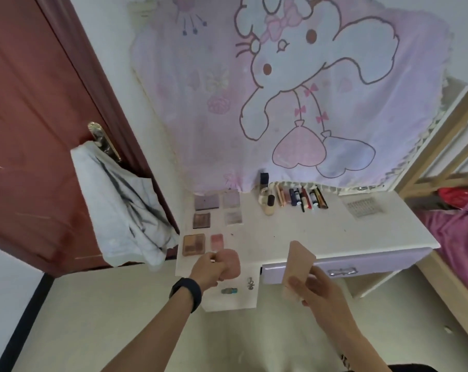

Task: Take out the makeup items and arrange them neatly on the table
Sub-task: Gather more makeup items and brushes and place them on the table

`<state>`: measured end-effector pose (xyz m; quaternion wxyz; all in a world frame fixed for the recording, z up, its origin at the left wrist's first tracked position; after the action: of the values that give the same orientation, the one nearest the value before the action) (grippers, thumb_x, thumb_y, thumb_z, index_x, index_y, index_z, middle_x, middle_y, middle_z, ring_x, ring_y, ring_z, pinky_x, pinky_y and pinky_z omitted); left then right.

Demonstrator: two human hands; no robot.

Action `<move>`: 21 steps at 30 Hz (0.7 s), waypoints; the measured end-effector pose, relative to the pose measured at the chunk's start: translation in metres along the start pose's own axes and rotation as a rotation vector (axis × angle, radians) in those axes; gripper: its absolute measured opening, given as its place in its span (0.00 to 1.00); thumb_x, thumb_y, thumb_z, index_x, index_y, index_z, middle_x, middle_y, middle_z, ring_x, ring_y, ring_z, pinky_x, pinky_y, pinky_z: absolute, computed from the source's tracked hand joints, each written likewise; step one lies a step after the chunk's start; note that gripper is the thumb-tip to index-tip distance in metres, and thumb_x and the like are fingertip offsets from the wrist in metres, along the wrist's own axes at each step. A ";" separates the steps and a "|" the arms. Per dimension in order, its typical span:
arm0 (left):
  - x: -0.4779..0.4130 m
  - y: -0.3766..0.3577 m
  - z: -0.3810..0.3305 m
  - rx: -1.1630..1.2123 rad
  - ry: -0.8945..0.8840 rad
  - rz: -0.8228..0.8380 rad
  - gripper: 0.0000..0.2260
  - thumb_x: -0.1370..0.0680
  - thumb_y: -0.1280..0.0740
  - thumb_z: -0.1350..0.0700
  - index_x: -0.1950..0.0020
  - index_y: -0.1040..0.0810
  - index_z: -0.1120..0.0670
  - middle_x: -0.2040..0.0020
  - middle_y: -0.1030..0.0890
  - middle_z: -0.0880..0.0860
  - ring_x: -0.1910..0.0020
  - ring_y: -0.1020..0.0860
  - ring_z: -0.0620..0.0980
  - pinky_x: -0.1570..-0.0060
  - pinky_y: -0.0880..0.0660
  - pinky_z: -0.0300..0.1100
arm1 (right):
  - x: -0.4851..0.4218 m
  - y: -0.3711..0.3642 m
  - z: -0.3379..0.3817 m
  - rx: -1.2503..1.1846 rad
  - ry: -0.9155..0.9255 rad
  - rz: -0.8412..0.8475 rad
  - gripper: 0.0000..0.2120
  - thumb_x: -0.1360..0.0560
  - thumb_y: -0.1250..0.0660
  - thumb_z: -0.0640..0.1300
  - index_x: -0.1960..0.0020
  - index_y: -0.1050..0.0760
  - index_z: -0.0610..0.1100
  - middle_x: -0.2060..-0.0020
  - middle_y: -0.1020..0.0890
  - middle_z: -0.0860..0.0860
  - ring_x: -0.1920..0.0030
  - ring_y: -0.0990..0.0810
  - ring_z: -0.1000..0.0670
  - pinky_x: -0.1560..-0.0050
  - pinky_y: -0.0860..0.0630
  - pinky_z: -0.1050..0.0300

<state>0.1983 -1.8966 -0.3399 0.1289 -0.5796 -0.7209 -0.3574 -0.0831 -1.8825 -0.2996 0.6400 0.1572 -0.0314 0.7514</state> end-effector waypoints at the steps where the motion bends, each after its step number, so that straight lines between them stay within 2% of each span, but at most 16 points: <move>1: -0.015 -0.004 -0.004 -0.026 0.001 0.000 0.21 0.22 0.32 0.58 0.30 0.30 0.54 0.43 0.21 0.55 0.57 0.20 0.52 0.62 0.25 0.42 | -0.014 0.001 0.000 -0.003 -0.018 -0.002 0.10 0.24 0.26 0.45 0.51 0.20 0.61 0.56 0.12 0.53 0.58 0.15 0.55 0.55 0.24 0.56; 4: -0.056 -0.014 -0.012 -0.072 0.007 0.020 0.22 0.23 0.32 0.59 0.29 0.30 0.52 0.47 0.22 0.51 0.57 0.20 0.53 0.65 0.25 0.42 | -0.053 0.001 -0.004 -0.005 -0.069 -0.017 0.05 0.23 0.26 0.45 0.49 0.19 0.53 0.58 0.13 0.53 0.60 0.17 0.55 0.57 0.25 0.58; 7: -0.103 -0.024 -0.016 -0.125 0.058 0.055 0.22 0.23 0.34 0.61 0.29 0.30 0.53 0.44 0.22 0.53 0.51 0.20 0.55 0.64 0.23 0.42 | -0.094 0.002 -0.010 0.022 -0.119 -0.051 0.05 0.24 0.26 0.44 0.50 0.20 0.50 0.61 0.13 0.53 0.64 0.20 0.53 0.61 0.26 0.63; 11: -0.162 -0.033 -0.022 -0.214 0.083 0.086 0.21 0.23 0.33 0.62 0.31 0.31 0.56 0.46 0.23 0.54 0.49 0.19 0.55 0.66 0.22 0.40 | -0.146 0.005 -0.024 0.087 -0.180 -0.118 0.08 0.25 0.25 0.44 0.49 0.20 0.54 0.58 0.14 0.59 0.59 0.16 0.56 0.53 0.23 0.54; 13: -0.184 -0.035 -0.026 -0.260 0.078 0.089 0.20 0.24 0.33 0.63 0.33 0.30 0.56 0.46 0.23 0.54 0.49 0.19 0.55 0.60 0.19 0.45 | -0.168 0.007 -0.032 0.131 -0.191 -0.148 0.10 0.26 0.25 0.44 0.49 0.21 0.56 0.58 0.15 0.63 0.58 0.17 0.61 0.54 0.22 0.56; 15: -0.205 -0.037 -0.027 -0.294 0.079 0.096 0.19 0.24 0.33 0.62 0.34 0.31 0.54 0.46 0.23 0.54 0.49 0.21 0.55 0.51 0.19 0.49 | -0.194 0.008 -0.039 0.186 -0.206 -0.159 0.10 0.26 0.25 0.46 0.50 0.22 0.57 0.59 0.15 0.64 0.58 0.18 0.64 0.57 0.26 0.62; 16: -0.213 -0.039 -0.026 -0.308 0.086 0.104 0.19 0.24 0.33 0.62 0.34 0.31 0.53 0.47 0.23 0.53 0.50 0.21 0.54 0.50 0.19 0.49 | -0.206 0.009 -0.043 0.217 -0.213 -0.161 0.10 0.26 0.24 0.46 0.51 0.22 0.58 0.60 0.15 0.63 0.58 0.18 0.66 0.60 0.28 0.66; 18: -0.225 -0.042 -0.024 -0.358 0.091 0.115 0.19 0.23 0.34 0.61 0.34 0.31 0.53 0.49 0.23 0.52 0.55 0.23 0.49 0.57 0.22 0.43 | -0.230 0.009 -0.050 0.277 -0.226 -0.168 0.11 0.27 0.24 0.48 0.52 0.23 0.60 0.59 0.16 0.63 0.58 0.19 0.66 0.62 0.30 0.71; 20: -0.229 -0.045 -0.020 -0.416 0.079 0.117 0.19 0.23 0.35 0.61 0.33 0.31 0.53 0.51 0.24 0.50 0.60 0.26 0.45 0.65 0.28 0.37 | -0.251 0.005 -0.056 0.323 -0.236 -0.165 0.10 0.27 0.24 0.50 0.52 0.23 0.59 0.57 0.16 0.61 0.56 0.18 0.62 0.60 0.30 0.69; 21: -0.233 -0.047 -0.020 -0.456 0.073 0.115 0.19 0.23 0.35 0.60 0.32 0.31 0.53 0.50 0.23 0.51 0.59 0.25 0.46 0.65 0.29 0.37 | -0.265 0.003 -0.060 0.345 -0.241 -0.159 0.09 0.27 0.24 0.51 0.51 0.23 0.57 0.57 0.16 0.60 0.56 0.18 0.59 0.59 0.29 0.66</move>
<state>0.2194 -2.0866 -0.4828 0.0406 -0.6206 -0.5822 -0.5237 -0.0632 -2.1200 -0.4296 0.6524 0.3549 0.0339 0.6688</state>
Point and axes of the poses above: each hand's wrist, its own x-axis away from the middle knuckle, its own y-axis out of the back of the hand, z = x × y, the point moved 6 cm from there along -x, towards the middle knuckle
